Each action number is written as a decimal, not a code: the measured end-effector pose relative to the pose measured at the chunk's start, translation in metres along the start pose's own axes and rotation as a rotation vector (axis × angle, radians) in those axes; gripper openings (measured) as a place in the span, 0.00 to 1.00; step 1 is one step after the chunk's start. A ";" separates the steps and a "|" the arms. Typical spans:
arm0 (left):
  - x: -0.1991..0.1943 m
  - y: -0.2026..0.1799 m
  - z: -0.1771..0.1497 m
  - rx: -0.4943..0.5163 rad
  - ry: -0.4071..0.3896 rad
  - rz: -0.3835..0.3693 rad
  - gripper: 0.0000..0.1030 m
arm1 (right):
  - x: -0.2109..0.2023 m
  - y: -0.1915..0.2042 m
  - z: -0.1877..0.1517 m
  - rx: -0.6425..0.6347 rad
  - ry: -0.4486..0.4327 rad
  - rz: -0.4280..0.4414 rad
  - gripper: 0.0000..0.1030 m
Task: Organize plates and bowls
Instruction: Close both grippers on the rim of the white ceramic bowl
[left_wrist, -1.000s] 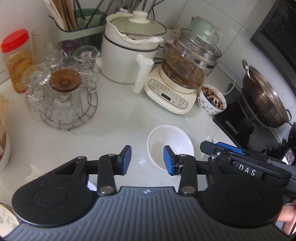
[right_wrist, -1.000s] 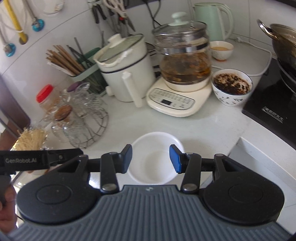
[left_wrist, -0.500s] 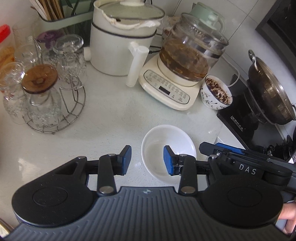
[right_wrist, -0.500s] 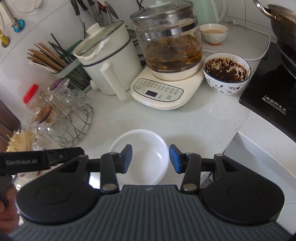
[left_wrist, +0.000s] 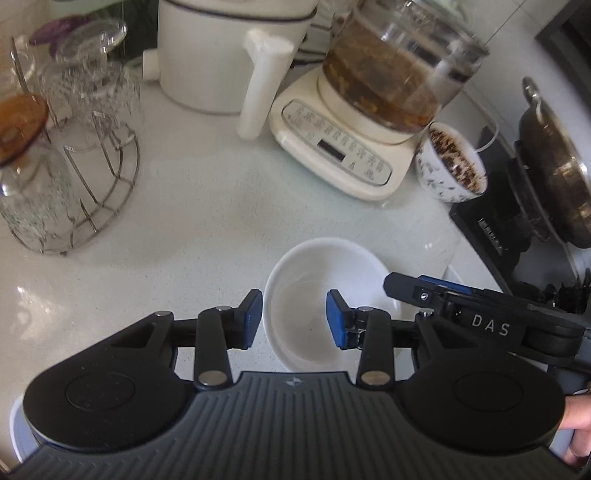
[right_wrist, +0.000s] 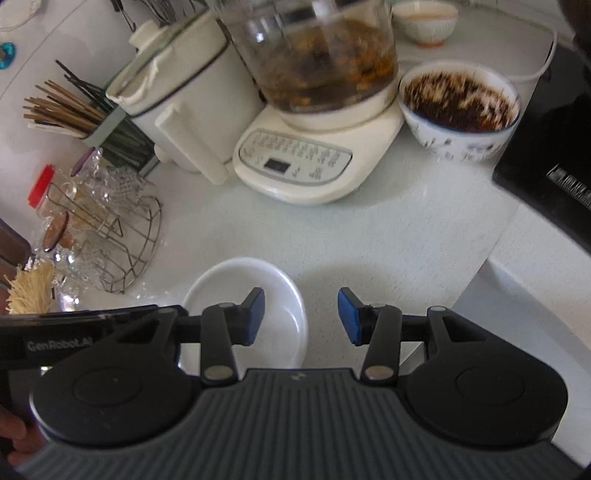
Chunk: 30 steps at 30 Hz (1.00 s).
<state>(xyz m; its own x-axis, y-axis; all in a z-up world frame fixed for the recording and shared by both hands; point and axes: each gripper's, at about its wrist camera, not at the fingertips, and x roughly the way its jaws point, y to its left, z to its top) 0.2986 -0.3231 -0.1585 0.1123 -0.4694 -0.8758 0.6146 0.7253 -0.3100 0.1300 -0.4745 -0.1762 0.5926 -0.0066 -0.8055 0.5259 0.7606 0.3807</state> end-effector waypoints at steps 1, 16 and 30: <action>0.003 0.000 0.000 -0.001 0.004 0.013 0.42 | 0.005 -0.002 0.001 0.007 0.022 0.010 0.46; 0.021 0.017 -0.002 -0.098 0.039 0.087 0.27 | 0.030 -0.010 -0.002 0.039 0.107 0.065 0.15; 0.019 0.020 -0.003 -0.131 0.019 0.075 0.07 | 0.043 0.001 0.011 -0.031 0.116 0.075 0.08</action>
<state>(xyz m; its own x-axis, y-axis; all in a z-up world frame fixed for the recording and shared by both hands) 0.3102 -0.3161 -0.1822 0.1385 -0.4027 -0.9048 0.4975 0.8183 -0.2881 0.1624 -0.4817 -0.2053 0.5540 0.1246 -0.8231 0.4629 0.7757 0.4290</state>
